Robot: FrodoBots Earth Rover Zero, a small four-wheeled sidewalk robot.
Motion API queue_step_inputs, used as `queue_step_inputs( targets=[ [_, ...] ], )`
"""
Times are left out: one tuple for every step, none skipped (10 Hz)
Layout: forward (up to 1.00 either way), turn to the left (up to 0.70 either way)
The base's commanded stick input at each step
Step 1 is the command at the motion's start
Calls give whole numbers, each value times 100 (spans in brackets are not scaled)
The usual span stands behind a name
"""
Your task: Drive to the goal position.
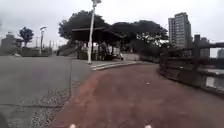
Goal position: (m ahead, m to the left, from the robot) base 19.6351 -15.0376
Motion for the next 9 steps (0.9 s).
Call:
queue_step_inputs(
  targets=[
    [100, 0],
    [100, 0],
    [100, 0],
    [100, 0],
    [100, 0],
    [100, 0],
    [100, 0],
    [100, 0],
    [100, 0]
  ],
)
